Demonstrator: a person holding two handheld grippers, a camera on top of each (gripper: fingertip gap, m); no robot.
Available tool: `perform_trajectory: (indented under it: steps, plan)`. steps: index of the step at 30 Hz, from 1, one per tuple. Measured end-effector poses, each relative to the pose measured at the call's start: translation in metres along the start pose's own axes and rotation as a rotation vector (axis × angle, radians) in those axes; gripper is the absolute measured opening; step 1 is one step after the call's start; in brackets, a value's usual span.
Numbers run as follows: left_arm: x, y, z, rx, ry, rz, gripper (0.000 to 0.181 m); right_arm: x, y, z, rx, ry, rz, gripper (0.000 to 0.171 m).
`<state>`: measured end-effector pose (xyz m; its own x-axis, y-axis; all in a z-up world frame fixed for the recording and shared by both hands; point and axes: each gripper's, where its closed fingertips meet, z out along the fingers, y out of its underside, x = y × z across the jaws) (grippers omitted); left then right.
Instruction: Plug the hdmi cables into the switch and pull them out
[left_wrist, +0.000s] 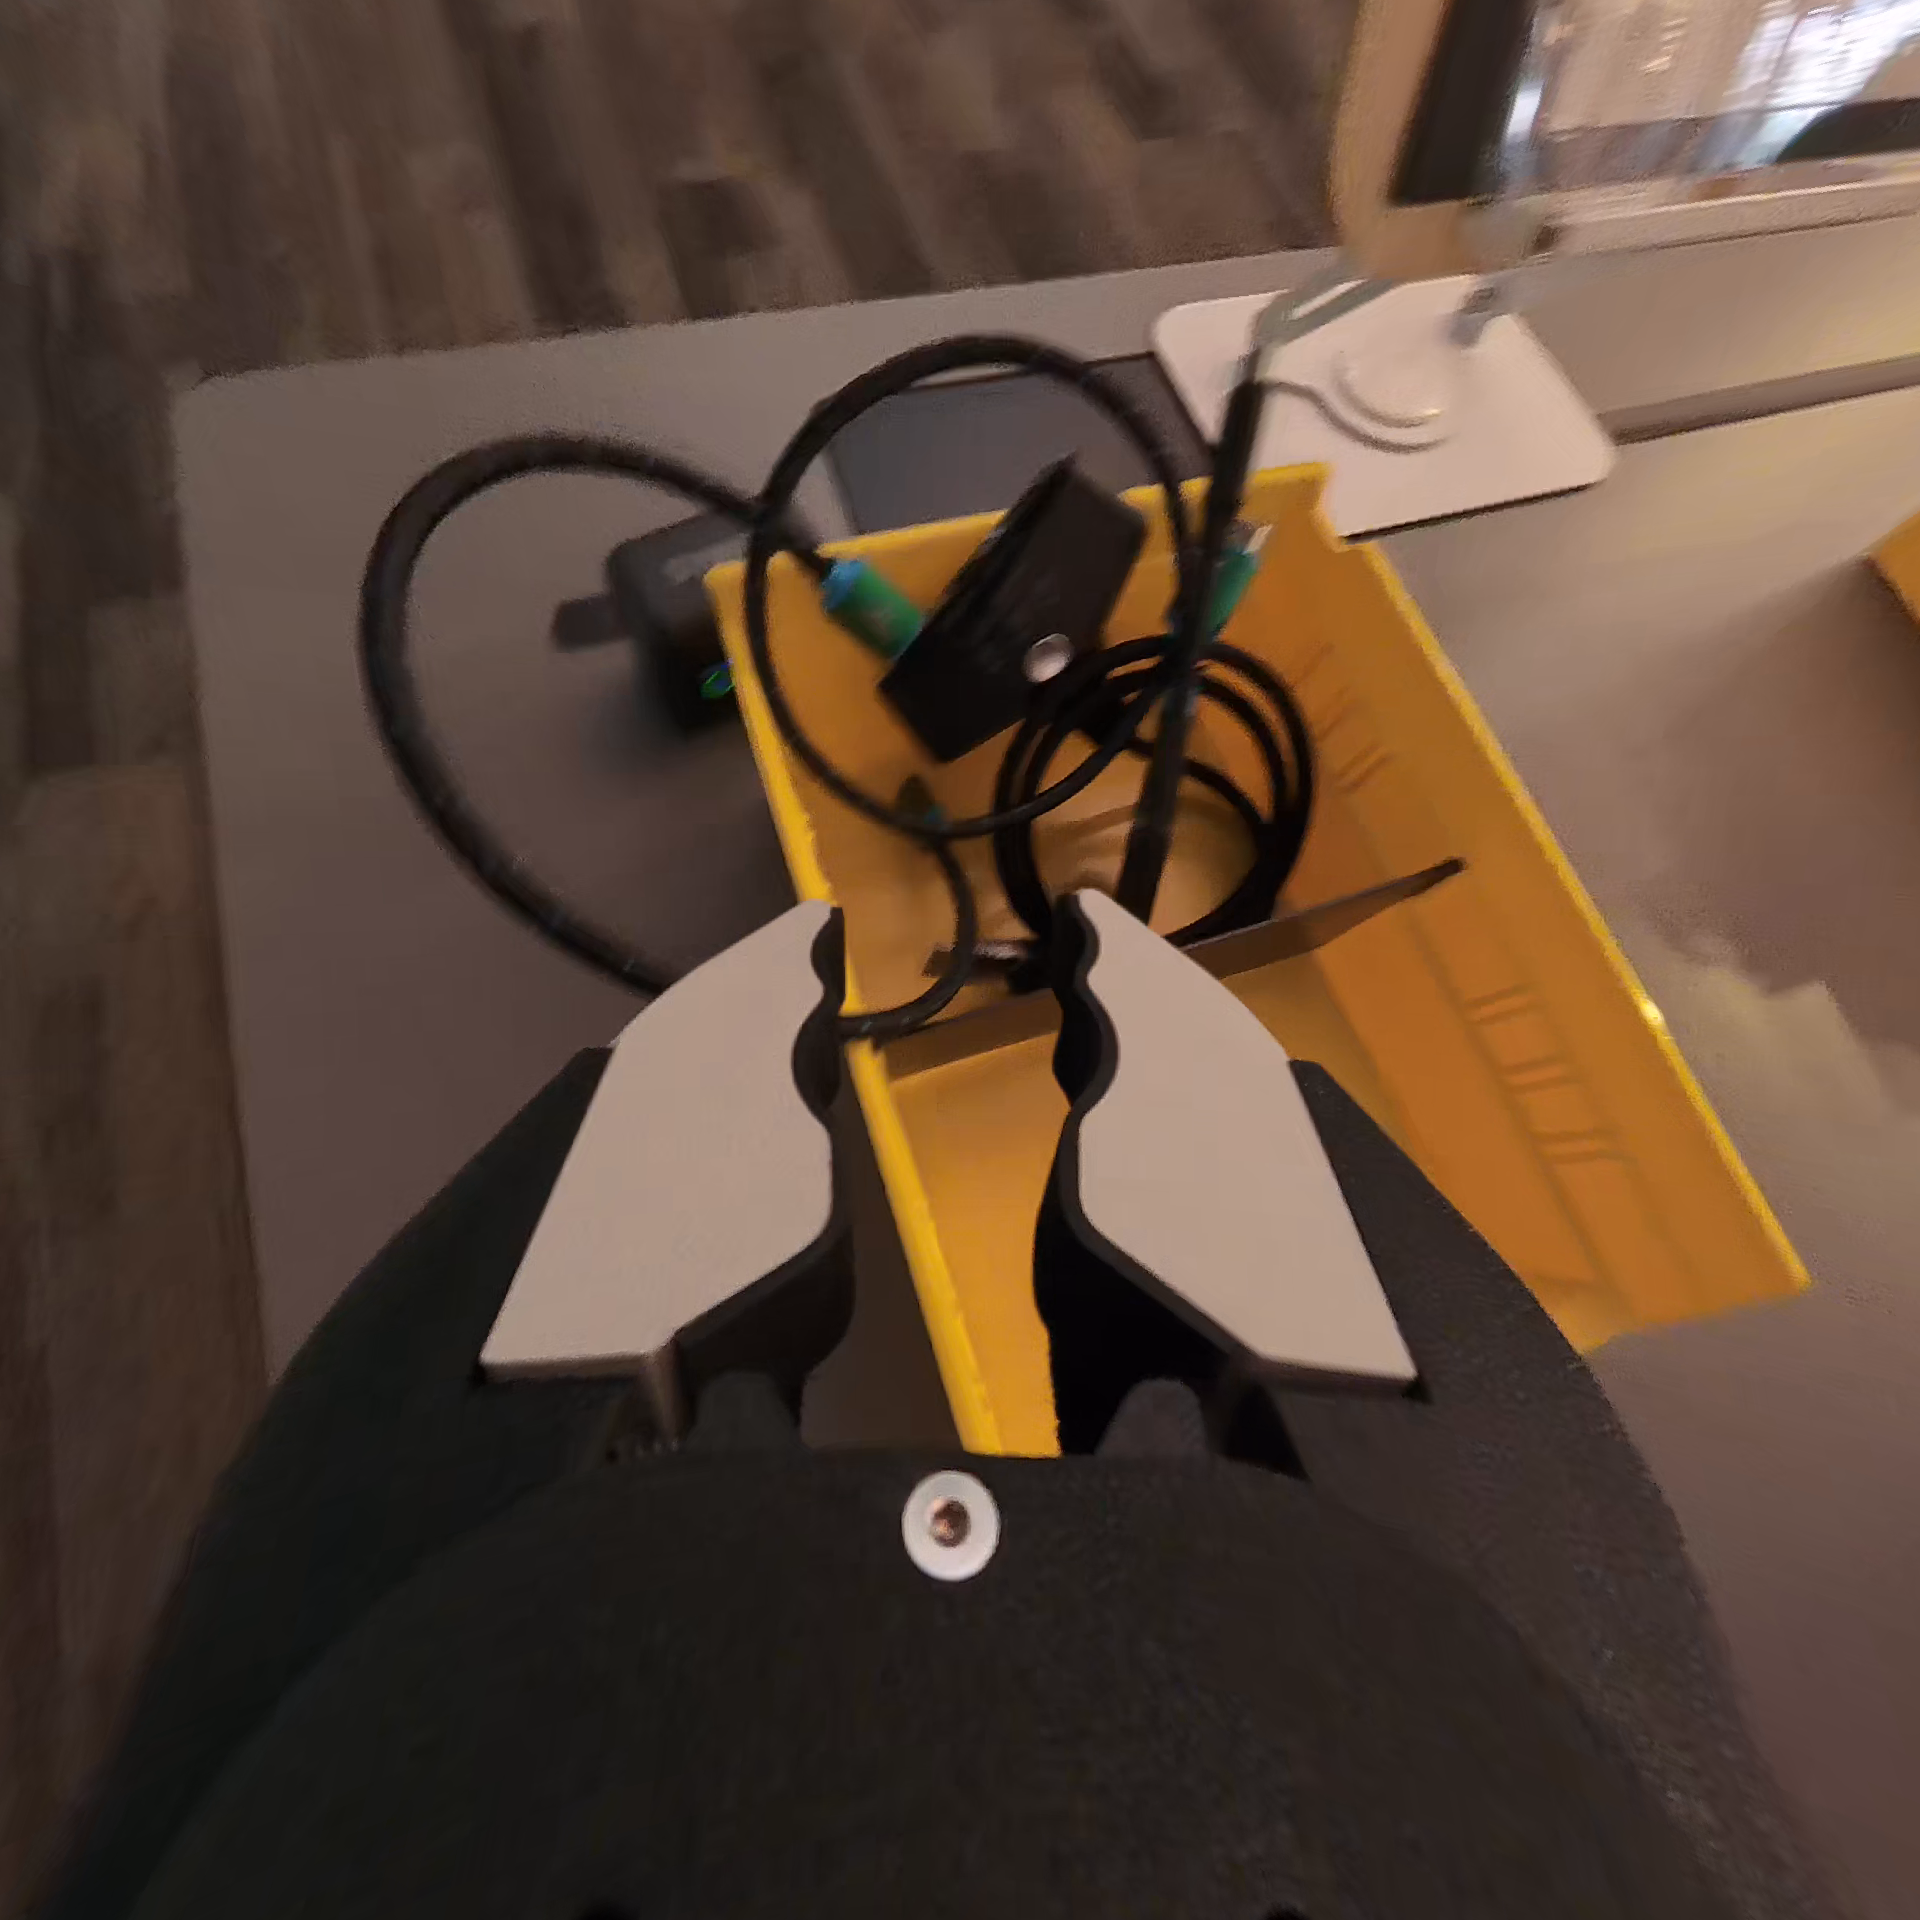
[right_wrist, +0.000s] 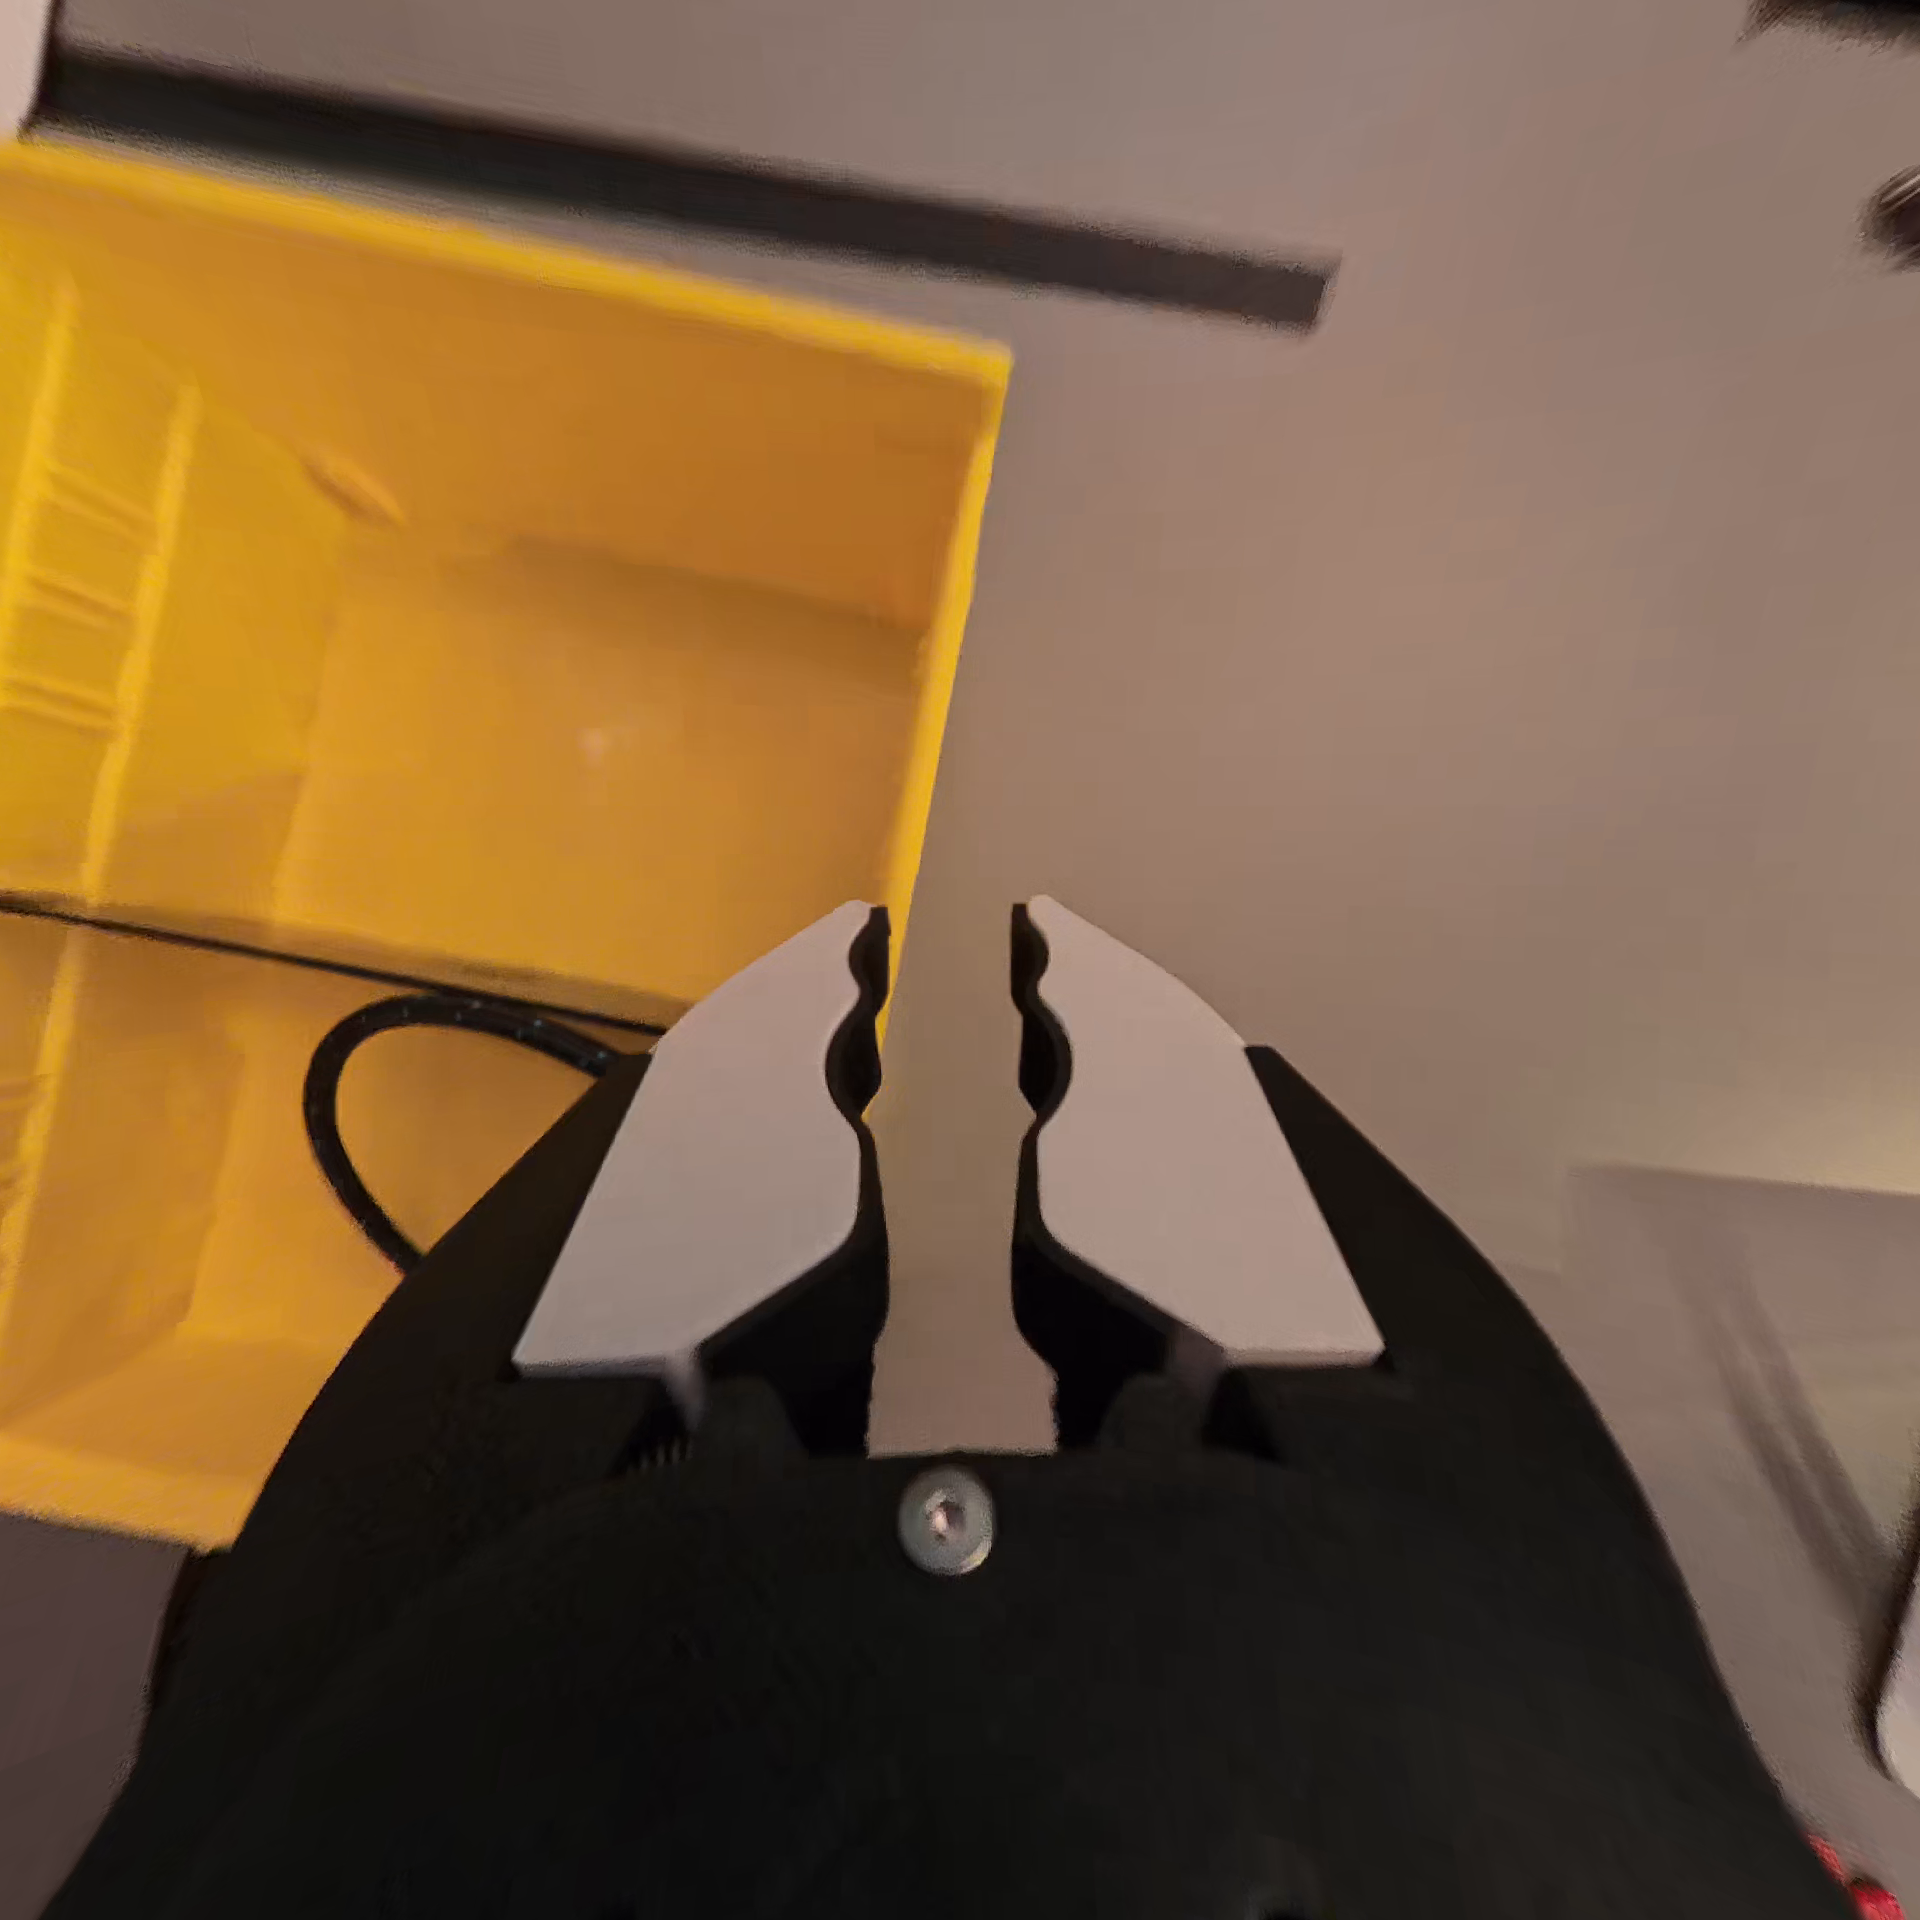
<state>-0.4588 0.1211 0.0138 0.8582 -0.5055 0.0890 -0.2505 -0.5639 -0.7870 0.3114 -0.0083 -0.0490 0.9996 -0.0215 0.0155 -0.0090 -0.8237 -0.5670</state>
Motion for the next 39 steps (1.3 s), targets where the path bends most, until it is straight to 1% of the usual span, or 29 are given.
perform_trajectory:
  steps: [3, 5, 7, 9, 11, 12, 15, 18, 20, 22, 24, 26, 27, 28, 30, 32, 33, 35, 37, 39]
  plan:
    - [0.001, -0.022, 0.009, 0.018, -0.013, 0.098, 0.037, 0.003, -0.030, -0.034, 0.190, 0.097, -0.042, 0.024]
    - [-0.001, -0.031, 0.022, -0.015, -0.010, 0.153, 0.035, -0.003, -0.052, -0.061, 0.346, 0.139, -0.084, 0.023]
    - [-0.002, -0.031, 0.039, -0.094, 0.011, 0.197, 0.035, -0.018, -0.073, -0.088, 0.519, 0.141, -0.145, 0.024]
    - [-0.006, -0.033, 0.054, -0.148, -0.015, 0.280, 0.038, -0.039, -0.088, -0.111, 0.678, 0.110, -0.217, 0.026]
    - [-0.014, -0.040, 0.063, -0.165, -0.075, 0.369, 0.038, -0.061, -0.094, -0.123, 0.787, 0.070, -0.301, 0.030]
    - [-0.014, -0.045, 0.066, -0.160, -0.079, 0.400, 0.038, -0.068, -0.096, -0.127, 0.823, 0.072, -0.343, 0.030]
    - [-0.014, -0.059, 0.076, -0.156, -0.077, 0.458, 0.038, -0.080, -0.101, -0.127, 0.841, 0.091, -0.398, 0.030]
    - [-0.007, -0.071, 0.082, -0.167, -0.050, 0.504, 0.038, -0.091, -0.106, -0.125, 0.855, 0.053, -0.411, 0.030]
    - [-0.003, -0.083, 0.077, -0.141, -0.078, 0.492, 0.033, -0.097, -0.108, -0.123, 0.856, 0.025, -0.409, 0.030]
    - [0.006, -0.103, 0.062, -0.044, -0.109, 0.469, 0.033, -0.097, -0.108, -0.120, 0.848, 0.039, -0.414, 0.030]
    - [0.026, -0.120, 0.038, 0.085, -0.128, 0.437, 0.028, -0.095, -0.107, -0.115, 0.824, 0.057, -0.421, 0.030]
    - [0.065, -0.114, 0.018, 0.129, -0.051, 0.432, 0.023, -0.094, -0.107, -0.111, 0.803, 0.061, -0.422, 0.030]
    - [0.084, -0.103, 0.014, 0.105, -0.017, 0.461, 0.021, -0.095, -0.106, -0.109, 0.794, 0.059, -0.425, 0.030]
    - [0.100, -0.086, 0.015, 0.046, 0.010, 0.515, 0.021, -0.097, -0.106, -0.106, 0.785, 0.057, -0.430, 0.030]
    - [0.116, -0.048, 0.028, -0.164, 0.010, 0.651, 0.021, -0.102, -0.107, -0.100, 0.769, 0.055, -0.446, 0.030]
    - [0.109, -0.018, 0.047, -0.391, -0.032, 0.727, 0.025, -0.109, -0.108, -0.095, 0.755, 0.042, -0.469, 0.030]
    - [0.107, -0.005, 0.058, -0.492, -0.018, 0.728, 0.025, -0.113, -0.108, -0.092, 0.747, 0.034, -0.481, 0.030]
    - [0.097, 0.013, 0.075, -0.662, -0.008, 0.690, 0.032, -0.122, -0.107, -0.088, 0.732, 0.018, -0.510, 0.030]
    - [0.077, 0.022, 0.088, -0.798, -0.076, 0.669, 0.041, -0.125, -0.107, -0.088, 0.730, 0.028, -0.533, 0.030]
    - [0.062, 0.026, 0.098, -0.859, -0.120, 0.683, 0.047, -0.127, -0.106, -0.090, 0.729, 0.031, -0.547, 0.030]
